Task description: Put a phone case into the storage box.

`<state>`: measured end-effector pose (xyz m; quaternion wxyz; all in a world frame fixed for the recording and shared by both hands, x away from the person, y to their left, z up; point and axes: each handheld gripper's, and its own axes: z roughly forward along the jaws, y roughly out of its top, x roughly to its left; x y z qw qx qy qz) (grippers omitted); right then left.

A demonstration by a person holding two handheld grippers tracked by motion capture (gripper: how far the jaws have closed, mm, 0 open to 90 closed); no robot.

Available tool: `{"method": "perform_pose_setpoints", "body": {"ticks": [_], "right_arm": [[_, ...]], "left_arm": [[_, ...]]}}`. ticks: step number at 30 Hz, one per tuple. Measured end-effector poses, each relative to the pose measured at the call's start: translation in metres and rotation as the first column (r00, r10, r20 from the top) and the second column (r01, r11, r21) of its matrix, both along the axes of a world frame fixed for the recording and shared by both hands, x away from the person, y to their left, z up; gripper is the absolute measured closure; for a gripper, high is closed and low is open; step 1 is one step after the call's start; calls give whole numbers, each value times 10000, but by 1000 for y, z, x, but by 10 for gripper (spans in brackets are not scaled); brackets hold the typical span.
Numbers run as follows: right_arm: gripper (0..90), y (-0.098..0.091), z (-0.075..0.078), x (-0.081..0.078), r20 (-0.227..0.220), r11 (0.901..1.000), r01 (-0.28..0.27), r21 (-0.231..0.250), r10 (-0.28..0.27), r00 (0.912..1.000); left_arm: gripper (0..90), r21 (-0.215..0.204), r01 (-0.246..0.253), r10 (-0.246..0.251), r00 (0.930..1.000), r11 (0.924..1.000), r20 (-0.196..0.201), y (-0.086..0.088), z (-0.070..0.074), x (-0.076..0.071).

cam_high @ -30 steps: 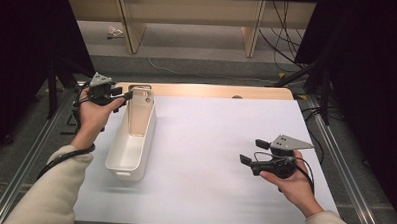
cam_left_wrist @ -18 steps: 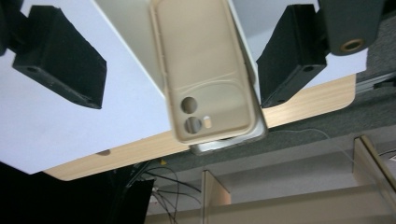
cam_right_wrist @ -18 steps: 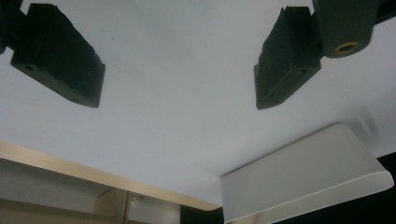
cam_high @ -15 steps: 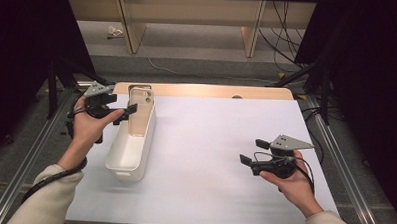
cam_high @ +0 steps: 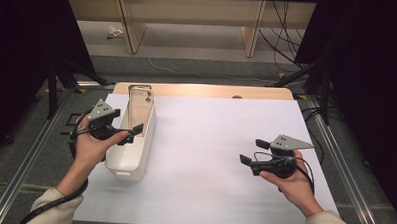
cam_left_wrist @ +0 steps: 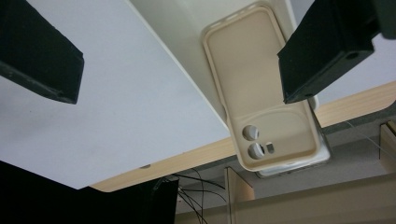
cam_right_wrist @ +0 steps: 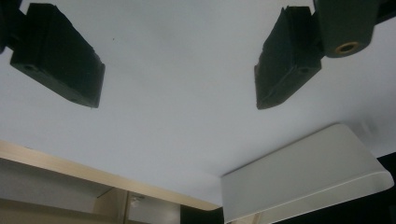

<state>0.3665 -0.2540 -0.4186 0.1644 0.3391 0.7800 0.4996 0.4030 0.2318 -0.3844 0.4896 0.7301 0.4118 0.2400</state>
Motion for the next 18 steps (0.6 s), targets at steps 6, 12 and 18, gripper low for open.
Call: {"method": "perform_pose_setpoints", "body": {"ticks": [6,12,18], "right_arm": [[168,0,0,0,18,10000,-4,-3,4,10000],[167,0,0,0,13,10000,-4,30,4,10000],[167,0,0,0,34,10000,-26,26,26,10000]], "left_arm": [[0,14,215,-215,9996,9998,162,-7,-7,-13],[0,-66,357,-355,9990,9993,262,-11,-13,-25],[0,-59,587,-585,9980,9983,234,-14,-21,-39]]}}
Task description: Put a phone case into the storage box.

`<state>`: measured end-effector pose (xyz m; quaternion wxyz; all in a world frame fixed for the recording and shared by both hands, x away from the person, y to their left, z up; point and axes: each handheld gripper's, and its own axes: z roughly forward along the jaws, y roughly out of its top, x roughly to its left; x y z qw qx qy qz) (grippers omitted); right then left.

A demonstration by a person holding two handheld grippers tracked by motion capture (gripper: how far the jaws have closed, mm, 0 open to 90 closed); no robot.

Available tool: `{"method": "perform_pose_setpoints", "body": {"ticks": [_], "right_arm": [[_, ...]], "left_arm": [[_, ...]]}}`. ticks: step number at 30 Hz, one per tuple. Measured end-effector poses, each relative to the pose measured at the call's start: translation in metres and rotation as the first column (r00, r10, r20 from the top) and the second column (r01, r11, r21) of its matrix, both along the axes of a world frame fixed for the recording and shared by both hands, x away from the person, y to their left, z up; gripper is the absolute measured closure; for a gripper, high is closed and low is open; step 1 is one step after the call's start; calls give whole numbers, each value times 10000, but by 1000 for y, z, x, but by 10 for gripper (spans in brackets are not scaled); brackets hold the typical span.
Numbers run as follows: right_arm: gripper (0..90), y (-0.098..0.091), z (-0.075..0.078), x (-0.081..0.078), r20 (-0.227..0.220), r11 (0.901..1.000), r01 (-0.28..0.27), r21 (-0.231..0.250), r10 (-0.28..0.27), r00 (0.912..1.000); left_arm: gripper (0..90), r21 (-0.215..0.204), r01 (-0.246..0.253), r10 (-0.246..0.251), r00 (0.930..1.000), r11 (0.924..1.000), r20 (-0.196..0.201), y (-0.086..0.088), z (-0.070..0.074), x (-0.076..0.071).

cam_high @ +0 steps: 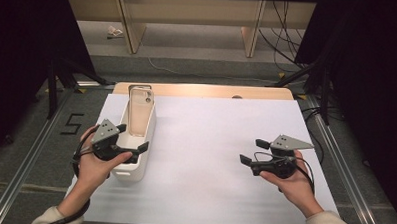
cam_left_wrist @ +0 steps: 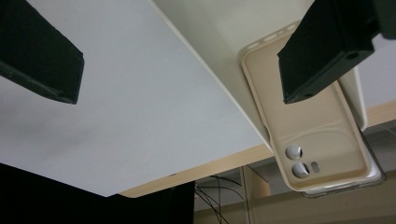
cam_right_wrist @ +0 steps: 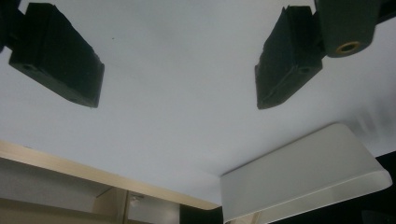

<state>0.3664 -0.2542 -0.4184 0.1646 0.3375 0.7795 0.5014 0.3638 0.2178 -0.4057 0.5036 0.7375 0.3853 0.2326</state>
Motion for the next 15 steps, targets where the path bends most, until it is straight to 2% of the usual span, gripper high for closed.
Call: {"method": "perform_pose_setpoints", "body": {"ticks": [7,15], "right_arm": [[167,0,0,0,6,10000,-5,14,5,10000],[167,0,0,0,17,10000,-20,76,20,10000]], "left_arm": [[0,65,73,-73,9999,10000,68,-1,-8,-16],[0,442,94,-95,10000,9990,13,0,-19,-27]]}}
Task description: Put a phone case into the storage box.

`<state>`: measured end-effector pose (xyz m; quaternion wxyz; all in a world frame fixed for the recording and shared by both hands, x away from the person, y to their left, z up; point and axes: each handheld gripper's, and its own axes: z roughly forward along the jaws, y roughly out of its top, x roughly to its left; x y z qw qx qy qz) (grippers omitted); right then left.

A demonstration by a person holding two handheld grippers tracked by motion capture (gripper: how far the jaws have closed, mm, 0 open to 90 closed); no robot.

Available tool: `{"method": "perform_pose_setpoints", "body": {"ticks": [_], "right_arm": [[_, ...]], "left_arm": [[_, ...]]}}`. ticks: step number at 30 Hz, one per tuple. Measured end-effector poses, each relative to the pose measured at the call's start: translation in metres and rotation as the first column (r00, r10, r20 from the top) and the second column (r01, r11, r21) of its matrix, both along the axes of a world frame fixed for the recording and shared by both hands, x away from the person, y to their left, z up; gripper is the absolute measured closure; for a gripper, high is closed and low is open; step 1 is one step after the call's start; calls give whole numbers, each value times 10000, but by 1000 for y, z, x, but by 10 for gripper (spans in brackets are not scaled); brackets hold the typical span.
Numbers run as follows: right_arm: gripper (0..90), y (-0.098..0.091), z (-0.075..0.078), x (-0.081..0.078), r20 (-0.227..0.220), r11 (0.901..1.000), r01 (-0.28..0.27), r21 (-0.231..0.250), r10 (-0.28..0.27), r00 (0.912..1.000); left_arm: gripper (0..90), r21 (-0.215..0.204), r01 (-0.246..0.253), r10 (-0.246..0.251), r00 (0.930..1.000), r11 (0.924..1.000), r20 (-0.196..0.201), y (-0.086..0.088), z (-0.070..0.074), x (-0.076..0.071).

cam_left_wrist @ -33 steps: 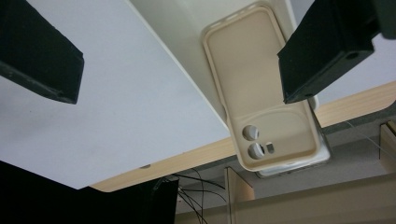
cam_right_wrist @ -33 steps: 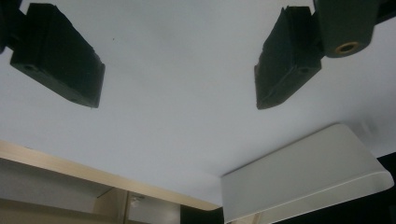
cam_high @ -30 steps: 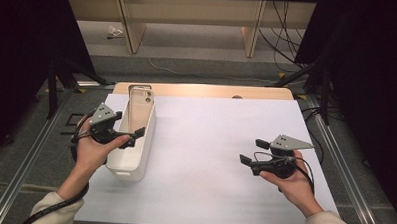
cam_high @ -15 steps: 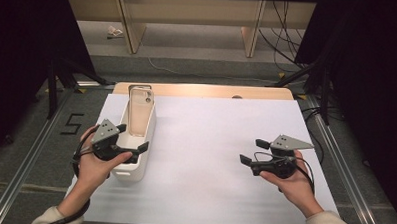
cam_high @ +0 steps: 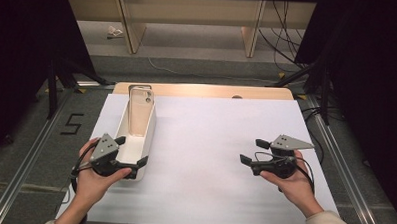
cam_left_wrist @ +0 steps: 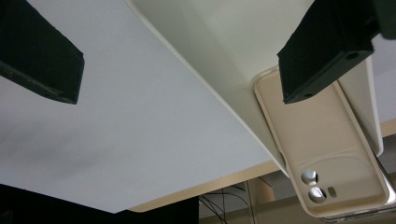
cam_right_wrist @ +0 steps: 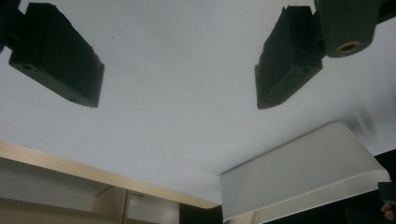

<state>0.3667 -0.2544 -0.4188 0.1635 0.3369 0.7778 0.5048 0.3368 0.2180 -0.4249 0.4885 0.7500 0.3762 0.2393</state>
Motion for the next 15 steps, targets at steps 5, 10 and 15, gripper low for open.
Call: {"method": "perform_pose_setpoints", "body": {"ticks": [5,10,15], "right_arm": [[167,0,0,0,29,10000,-8,-1,8,10000],[166,0,0,0,-7,10000,31,47,-31,10000],[165,0,-1,1,1,10000,22,32,-22,10000]], "left_arm": [[0,188,122,-122,9999,9997,10,-2,-3,-2],[0,170,84,-84,10000,9998,-10,-1,-4,-1],[0,178,115,-115,9999,9998,-33,-2,-5,-1]]}}
